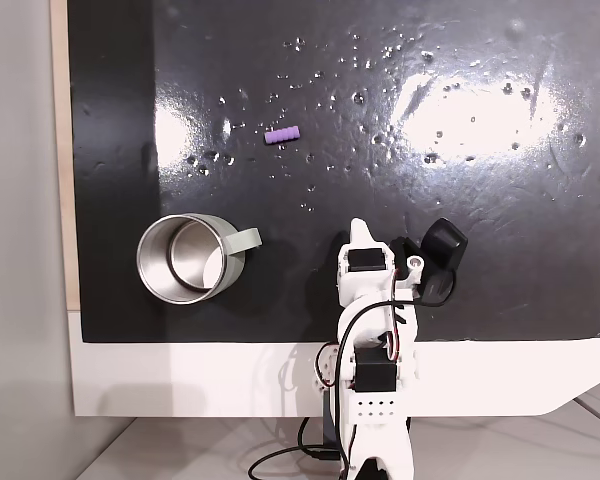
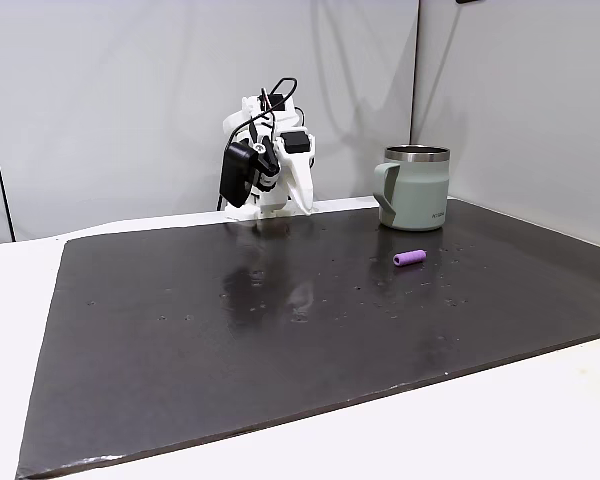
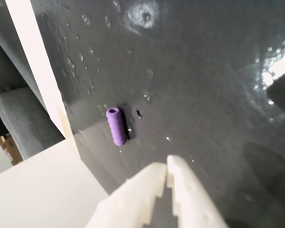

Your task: Grasp a pengrip and put it in the cup.

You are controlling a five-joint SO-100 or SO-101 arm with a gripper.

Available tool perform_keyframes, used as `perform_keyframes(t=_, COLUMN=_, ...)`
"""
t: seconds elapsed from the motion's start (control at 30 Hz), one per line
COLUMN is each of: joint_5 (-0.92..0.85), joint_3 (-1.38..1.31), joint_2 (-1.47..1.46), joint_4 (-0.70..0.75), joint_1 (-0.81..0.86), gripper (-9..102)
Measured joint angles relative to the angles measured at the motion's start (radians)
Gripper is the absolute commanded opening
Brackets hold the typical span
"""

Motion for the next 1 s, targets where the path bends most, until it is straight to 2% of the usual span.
perform_keyframes(t=0.23, joint_5=0.066, joint_3=-0.196, joint_2=-0.098, joint_4=0.025, joint_1=0.0, gripper=0)
perform_keyframes(t=0.43, joint_5=0.104, joint_3=-0.446, joint_2=-0.494, joint_4=0.018, joint_1=-0.002, gripper=0)
perform_keyframes(t=0.73, joint_5=0.189, joint_3=-0.753, joint_2=-1.058, joint_4=-0.072, joint_1=-0.002, gripper=0)
perform_keyframes(t=1.0, joint_5=0.287, joint_3=-1.002, joint_2=-1.451, joint_4=-0.121, joint_1=-0.026, gripper=0)
